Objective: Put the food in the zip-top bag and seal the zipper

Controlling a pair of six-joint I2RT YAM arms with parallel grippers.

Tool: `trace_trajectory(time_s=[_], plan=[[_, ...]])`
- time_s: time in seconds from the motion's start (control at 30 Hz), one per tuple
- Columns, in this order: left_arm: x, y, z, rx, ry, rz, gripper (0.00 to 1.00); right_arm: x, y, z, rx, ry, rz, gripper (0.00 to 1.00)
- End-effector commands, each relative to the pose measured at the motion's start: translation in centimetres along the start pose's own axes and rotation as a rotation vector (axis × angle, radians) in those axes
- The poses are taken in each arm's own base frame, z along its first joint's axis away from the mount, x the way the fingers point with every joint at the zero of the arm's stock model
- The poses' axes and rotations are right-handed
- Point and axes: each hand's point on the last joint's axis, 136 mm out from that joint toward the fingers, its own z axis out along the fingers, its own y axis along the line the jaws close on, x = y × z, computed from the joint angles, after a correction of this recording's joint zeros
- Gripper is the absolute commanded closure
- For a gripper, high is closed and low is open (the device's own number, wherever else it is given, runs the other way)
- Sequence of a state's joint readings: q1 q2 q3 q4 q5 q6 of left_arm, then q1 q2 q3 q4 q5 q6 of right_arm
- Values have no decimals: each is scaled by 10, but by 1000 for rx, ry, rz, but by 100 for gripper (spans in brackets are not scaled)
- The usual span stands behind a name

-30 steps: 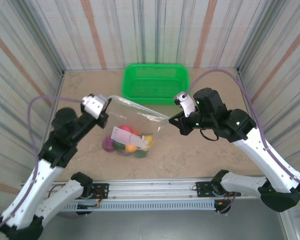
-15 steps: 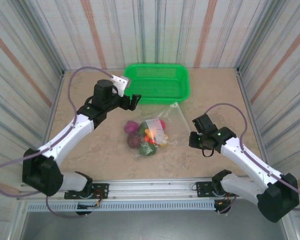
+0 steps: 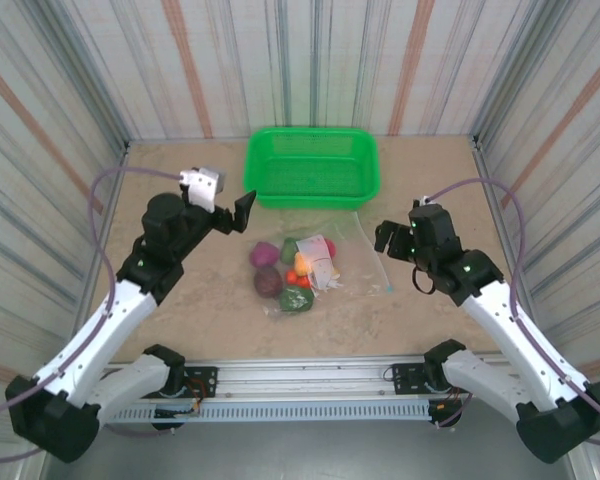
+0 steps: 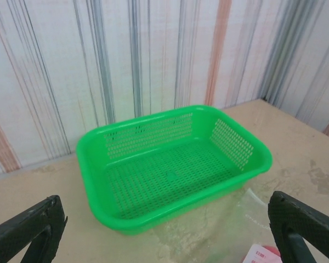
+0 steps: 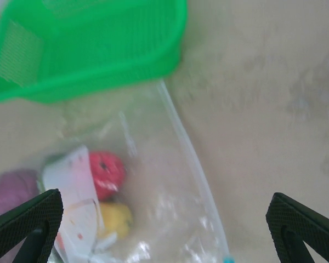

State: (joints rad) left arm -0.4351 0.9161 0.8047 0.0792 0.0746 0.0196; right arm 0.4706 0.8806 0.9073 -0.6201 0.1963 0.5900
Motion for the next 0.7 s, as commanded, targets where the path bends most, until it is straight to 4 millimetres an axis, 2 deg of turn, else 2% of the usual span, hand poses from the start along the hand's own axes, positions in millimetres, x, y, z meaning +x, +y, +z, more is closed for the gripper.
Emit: trace_trajectory(time_s=[0.0, 0.1, 0.17, 0.23, 0.3, 0.37, 0.43, 0.47, 0.53, 0.57, 0.6, 0.67], plan=[[4, -7, -13, 32, -113, 142, 1, -37, 6, -11, -42, -233, -116, 0], [30, 20, -15, -97, -43, 121, 1, -55, 29, -20, -179, -455, -290, 0], [46, 29, -14, -114, -22, 136, 1, -54, 36, -14, -207, -571, -426, 0], [59, 52, -13, -197, -37, 130, 1, -51, 32, 2, -177, -601, -491, 1], [77, 78, -16, -285, -1, 84, 1, -52, 11, 27, -57, -526, -479, 0], [97, 90, -13, -314, 72, 113, 1, -53, -12, 46, 58, -479, -451, 0], [126, 103, -9, -362, 165, 151, 1, -50, -34, 60, 152, -466, -479, 0], [140, 117, -13, -414, 183, 95, 1, -50, -47, 64, 193, -471, -474, 0], [162, 135, -20, -458, 180, -7, 1, -36, -72, 82, 236, -404, -483, 0], [174, 141, -22, -480, 202, -25, 1, -30, -91, 88, 280, -371, -450, 0], [184, 146, -21, -489, 233, -40, 1, -25, -109, 92, 307, -345, -405, 0], [198, 153, -20, -481, 267, -78, 1, -10, -132, 101, 282, -287, -333, 0]])
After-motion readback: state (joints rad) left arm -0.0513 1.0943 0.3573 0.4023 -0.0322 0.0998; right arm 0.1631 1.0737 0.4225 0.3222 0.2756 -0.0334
